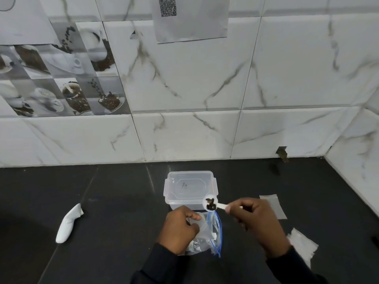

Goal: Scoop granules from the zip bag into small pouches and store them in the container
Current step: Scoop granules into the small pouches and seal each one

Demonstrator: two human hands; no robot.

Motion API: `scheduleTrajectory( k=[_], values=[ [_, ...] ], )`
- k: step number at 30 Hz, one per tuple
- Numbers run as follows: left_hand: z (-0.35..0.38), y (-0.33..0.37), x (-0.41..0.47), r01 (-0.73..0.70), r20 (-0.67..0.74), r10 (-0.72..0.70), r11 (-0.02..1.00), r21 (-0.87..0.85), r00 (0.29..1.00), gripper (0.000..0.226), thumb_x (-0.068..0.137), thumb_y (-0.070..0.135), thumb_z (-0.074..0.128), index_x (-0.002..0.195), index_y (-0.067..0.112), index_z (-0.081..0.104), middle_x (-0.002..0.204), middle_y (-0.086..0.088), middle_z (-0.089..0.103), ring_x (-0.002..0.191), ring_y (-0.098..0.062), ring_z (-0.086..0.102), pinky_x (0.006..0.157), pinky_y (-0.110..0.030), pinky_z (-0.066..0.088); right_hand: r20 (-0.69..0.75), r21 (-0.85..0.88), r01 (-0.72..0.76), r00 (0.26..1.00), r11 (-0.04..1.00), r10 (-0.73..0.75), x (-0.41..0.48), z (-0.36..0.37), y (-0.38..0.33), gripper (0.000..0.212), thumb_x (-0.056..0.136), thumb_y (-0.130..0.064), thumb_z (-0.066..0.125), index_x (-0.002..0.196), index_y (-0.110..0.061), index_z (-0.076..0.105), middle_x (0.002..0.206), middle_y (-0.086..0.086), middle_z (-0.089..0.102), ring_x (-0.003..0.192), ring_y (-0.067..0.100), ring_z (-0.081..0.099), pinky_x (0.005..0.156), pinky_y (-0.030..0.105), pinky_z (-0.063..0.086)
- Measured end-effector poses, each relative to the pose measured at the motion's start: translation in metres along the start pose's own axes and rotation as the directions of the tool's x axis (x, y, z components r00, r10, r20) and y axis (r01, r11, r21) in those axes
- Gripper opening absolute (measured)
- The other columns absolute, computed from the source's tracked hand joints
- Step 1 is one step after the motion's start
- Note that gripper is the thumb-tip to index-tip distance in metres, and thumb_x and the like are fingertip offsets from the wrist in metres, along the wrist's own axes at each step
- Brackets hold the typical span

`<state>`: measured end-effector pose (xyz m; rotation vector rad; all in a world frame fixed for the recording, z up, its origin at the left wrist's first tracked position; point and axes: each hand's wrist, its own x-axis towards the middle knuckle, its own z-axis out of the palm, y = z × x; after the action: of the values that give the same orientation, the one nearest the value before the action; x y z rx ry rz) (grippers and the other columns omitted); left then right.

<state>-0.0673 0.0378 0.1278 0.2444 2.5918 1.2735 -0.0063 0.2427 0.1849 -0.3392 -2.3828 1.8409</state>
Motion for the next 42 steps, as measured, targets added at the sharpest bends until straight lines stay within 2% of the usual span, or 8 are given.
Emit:
scheduleTrajectory(
  k=[7,13,21,26,29,31,37,42],
  values=[
    [0.002,0.004,0.001,0.053,-0.002,-0.053,0.998,0.021,0.999,0.019,0.073,0.011,0.067,0.088,0.022,0.069,0.094,0.008,0.067,0.082,-0.010,0.063,0.065,-0.015,0.044,-0.112,-0.266,0.177,0.971,0.947,-0.213,-0.027,0.048,0.041,0.017,0.080,-0.010,0.079,0.069,-0.023,0.074,0.063,-0.010,0.067,0.055,0.006,0.058,0.055,0.015,0.044],
    [0.005,0.000,0.000,0.110,0.006,-0.110,0.992,-0.061,0.994,0.026,0.071,0.009,0.070,0.095,0.017,0.073,0.089,0.002,0.069,0.079,-0.012,0.066,0.063,-0.017,0.047,-0.007,-0.621,0.539,0.723,0.570,-0.691,-0.037,0.068,0.082,0.014,0.089,-0.019,0.065,0.087,-0.012,0.077,0.071,-0.003,0.058,0.062,0.008,0.051,0.057,0.019,0.044],
    [0.006,-0.004,0.003,0.137,0.015,-0.136,0.987,-0.086,0.991,0.036,0.070,0.010,0.073,0.105,0.014,0.071,0.101,-0.002,0.070,0.088,-0.019,0.066,0.066,-0.020,0.046,0.031,-0.725,0.552,0.623,0.412,-0.782,-0.037,0.074,0.092,0.023,0.092,-0.015,0.059,0.093,-0.004,0.079,0.073,0.004,0.062,0.063,0.016,0.053,0.059,0.025,0.044],
    [0.004,-0.008,0.003,0.155,0.024,-0.153,0.979,-0.133,0.988,0.027,0.070,0.007,0.072,0.095,0.017,0.074,0.094,-0.001,0.071,0.081,-0.015,0.066,0.064,-0.019,0.048,-0.065,-0.609,0.521,0.719,0.598,-0.692,-0.040,0.071,0.083,0.015,0.089,-0.016,0.065,0.091,-0.012,0.079,0.071,-0.001,0.062,0.059,0.012,0.057,0.054,0.022,0.047],
    [-0.007,-0.016,0.002,0.165,-0.023,-0.170,0.974,-0.158,0.985,0.020,0.070,0.004,0.068,0.083,0.017,0.077,0.089,0.005,0.074,0.082,-0.012,0.069,0.073,-0.024,0.056,-0.332,-0.266,0.379,0.827,0.886,-0.453,-0.037,0.058,0.046,0.007,0.086,-0.011,0.072,0.085,-0.017,0.077,0.064,-0.006,0.062,0.052,0.004,0.054,0.051,0.015,0.042],
    [-0.018,-0.030,0.002,0.200,-0.013,-0.205,0.964,-0.174,0.979,0.018,0.071,0.004,0.068,0.081,0.015,0.078,0.087,0.005,0.076,0.083,-0.013,0.071,0.078,-0.028,0.058,-0.439,-0.103,0.230,0.862,0.968,-0.252,-0.024,0.037,0.035,0.010,0.086,-0.010,0.072,0.080,-0.018,0.074,0.065,-0.002,0.066,0.056,0.008,0.059,0.051,0.014,0.043],
    [-0.026,-0.084,-0.009,0.335,0.183,-0.318,0.940,-0.067,0.930,0.019,0.080,0.013,0.072,0.076,-0.005,0.075,0.059,-0.007,0.066,0.045,-0.006,0.053,0.059,-0.021,0.047,-0.209,-0.373,-0.204,0.969,0.905,0.133,0.019,-0.015,0.102,0.017,0.088,-0.013,0.070,0.072,-0.019,0.072,0.074,0.002,0.068,0.067,0.010,0.059,0.061,0.020,0.041],
    [0.000,-0.099,-0.020,0.421,0.321,-0.382,0.905,-0.058,0.866,0.036,0.078,-0.009,0.063,0.052,0.014,0.070,0.042,0.005,0.057,0.035,-0.003,0.047,0.046,-0.017,0.042,-0.014,-0.479,-0.192,0.977,0.856,0.212,0.034,0.006,0.136,0.025,0.078,-0.016,0.075,0.055,-0.024,0.072,0.057,-0.012,0.063,0.064,-0.002,0.062,0.057,0.009,0.041]
  ],
)
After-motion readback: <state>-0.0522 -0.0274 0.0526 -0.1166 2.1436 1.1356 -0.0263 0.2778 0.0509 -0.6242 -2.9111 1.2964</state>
